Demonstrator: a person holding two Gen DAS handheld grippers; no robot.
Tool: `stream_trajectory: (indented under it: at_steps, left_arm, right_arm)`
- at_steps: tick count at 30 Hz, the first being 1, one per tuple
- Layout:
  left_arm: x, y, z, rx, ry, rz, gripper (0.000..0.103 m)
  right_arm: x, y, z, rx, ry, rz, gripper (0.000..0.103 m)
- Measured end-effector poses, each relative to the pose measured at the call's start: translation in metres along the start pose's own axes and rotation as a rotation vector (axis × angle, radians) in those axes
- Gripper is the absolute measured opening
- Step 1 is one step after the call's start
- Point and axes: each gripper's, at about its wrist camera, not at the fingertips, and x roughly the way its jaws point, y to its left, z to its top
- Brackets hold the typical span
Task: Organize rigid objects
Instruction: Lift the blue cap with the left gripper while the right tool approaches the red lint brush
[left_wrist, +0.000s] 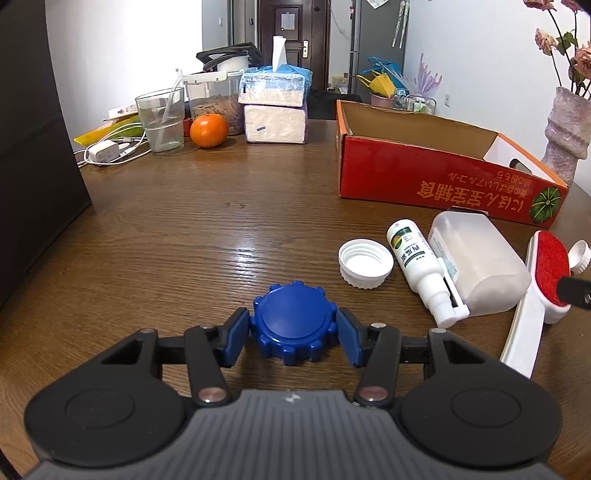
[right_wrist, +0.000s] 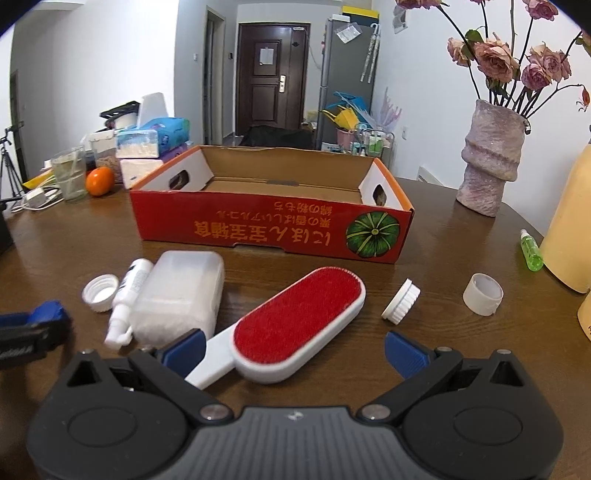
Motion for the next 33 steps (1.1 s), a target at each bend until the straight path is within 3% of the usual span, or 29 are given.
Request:
stream_trajectory:
  at_steps: [15, 33]
  left_arm:
    - [0.000, 0.003, 0.000, -0.015, -0.009, -0.010, 0.053]
    - [-0.001, 0.004, -0.001, -0.016, -0.016, -0.007, 0.053]
  right_arm:
    - [0.043, 0.003, 0.021, 0.028, 0.079, -0.046, 0.103]
    - [0.059, -0.009, -0.001, 0.055, 0.122, -0.036, 0.101]
